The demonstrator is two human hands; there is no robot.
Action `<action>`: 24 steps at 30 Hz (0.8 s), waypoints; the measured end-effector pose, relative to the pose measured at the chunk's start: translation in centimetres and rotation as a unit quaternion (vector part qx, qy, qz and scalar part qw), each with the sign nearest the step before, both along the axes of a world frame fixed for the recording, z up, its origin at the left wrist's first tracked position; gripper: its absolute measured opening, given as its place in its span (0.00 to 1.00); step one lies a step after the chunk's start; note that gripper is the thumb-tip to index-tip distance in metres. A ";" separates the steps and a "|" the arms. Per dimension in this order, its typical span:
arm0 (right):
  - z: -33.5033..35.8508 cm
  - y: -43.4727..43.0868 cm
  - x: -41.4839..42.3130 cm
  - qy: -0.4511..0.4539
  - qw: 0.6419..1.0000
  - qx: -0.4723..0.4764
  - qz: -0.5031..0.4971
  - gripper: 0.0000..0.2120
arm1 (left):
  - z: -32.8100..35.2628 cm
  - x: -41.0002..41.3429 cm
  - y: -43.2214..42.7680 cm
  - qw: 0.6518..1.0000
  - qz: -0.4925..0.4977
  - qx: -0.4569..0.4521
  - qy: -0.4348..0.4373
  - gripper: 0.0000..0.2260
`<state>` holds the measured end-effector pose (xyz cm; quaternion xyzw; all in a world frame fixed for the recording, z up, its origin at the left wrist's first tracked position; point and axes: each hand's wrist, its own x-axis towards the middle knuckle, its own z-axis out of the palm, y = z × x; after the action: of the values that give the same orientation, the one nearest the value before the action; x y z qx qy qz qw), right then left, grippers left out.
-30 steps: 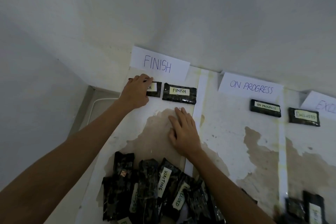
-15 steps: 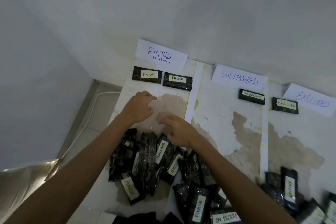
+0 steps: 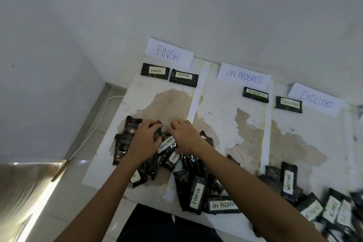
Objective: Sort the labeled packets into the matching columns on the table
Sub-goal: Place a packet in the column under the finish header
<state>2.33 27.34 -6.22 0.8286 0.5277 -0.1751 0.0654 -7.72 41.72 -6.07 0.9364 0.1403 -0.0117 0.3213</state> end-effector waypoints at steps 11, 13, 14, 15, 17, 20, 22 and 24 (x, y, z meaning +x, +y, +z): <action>4.4 -8.6 -2.8 0.164 0.885 0.165 -0.403 0.27 | 4.9 -2.4 -10.3 0.898 0.271 -0.343 0.056 0.18; 5.4 -10.1 -4.4 0.247 0.836 0.196 -0.450 0.28 | 5.4 -1.8 -12.4 0.836 0.287 -0.461 0.081 0.13; 5.8 -10.9 -5.2 0.276 0.819 0.204 -0.459 0.29 | 5.4 -1.5 -13.3 0.830 0.280 -0.474 0.085 0.12; 6.1 -11.6 -5.8 0.297 0.807 0.209 -0.465 0.29 | 5.5 -1.3 -14.0 0.836 0.271 -0.469 0.088 0.11; 6.6 -13.1 -6.4 0.337 0.784 0.219 -0.472 0.27 | 5.5 -1.0 -15.0 0.851 0.252 -0.450 0.101 0.10; 7.3 -15.5 -6.0 0.382 0.746 0.237 -0.492 0.24 | 5.5 -0.8 -15.5 0.890 0.148 -0.412 0.126 0.10; 7.9 -16.8 -5.1 0.391 0.724 0.252 -0.509 0.23 | 6.0 -0.6 -15.8 0.920 0.055 -0.367 0.124 0.12; 8.2 -17.9 -4.2 0.384 0.715 0.273 -0.516 0.22 | 6.5 -0.3 -16.2 0.932 -0.009 -0.339 0.129 0.15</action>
<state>-1.84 9.41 2.00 0.8155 0.0226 -0.3329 -0.4729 -8.03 25.56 0.41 0.7637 0.1598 -0.1820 0.5985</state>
